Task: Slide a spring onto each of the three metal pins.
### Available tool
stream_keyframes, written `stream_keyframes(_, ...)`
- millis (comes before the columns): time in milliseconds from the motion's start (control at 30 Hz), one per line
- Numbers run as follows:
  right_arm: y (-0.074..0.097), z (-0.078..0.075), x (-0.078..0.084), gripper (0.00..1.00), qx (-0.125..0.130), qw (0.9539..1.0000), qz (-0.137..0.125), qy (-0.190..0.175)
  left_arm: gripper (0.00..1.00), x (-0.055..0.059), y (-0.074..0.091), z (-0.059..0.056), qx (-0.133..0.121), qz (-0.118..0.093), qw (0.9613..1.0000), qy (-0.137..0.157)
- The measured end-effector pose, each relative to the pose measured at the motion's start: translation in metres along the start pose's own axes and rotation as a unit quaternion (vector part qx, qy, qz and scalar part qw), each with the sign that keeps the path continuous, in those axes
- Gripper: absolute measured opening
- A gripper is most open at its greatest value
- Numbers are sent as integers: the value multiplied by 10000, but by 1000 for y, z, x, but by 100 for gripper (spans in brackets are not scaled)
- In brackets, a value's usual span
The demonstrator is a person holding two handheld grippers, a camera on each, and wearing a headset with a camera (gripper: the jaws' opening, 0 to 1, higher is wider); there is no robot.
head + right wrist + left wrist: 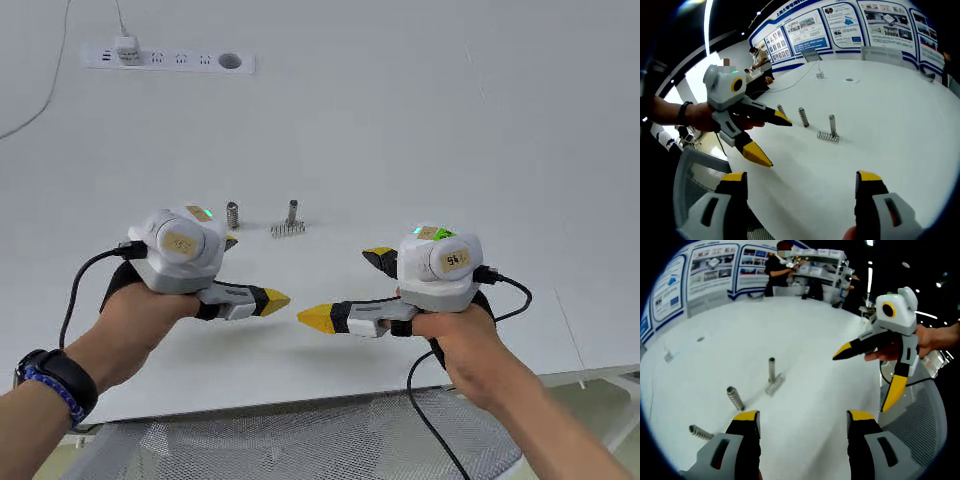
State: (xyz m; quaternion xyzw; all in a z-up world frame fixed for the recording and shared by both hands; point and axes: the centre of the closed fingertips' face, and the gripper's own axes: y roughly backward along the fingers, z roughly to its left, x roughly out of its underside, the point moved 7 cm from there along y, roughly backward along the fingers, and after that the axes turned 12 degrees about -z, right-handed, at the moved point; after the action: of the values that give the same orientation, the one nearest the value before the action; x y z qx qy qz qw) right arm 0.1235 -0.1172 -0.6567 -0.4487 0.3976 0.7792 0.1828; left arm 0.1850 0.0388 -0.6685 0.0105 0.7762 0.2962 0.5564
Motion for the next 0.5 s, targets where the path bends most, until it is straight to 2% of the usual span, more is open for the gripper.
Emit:
stream_keyframes(200, 3, -8, -2, 90, 74, 9999, -51, -96, 69, -7, -15, 3, 26, -43, 10000, -23)
stream_keyframes(500, 3, -11, -2, 89, 147, 9997, -23, -167, 65, -12, -36, 6, 15, -91, 9999, 47)
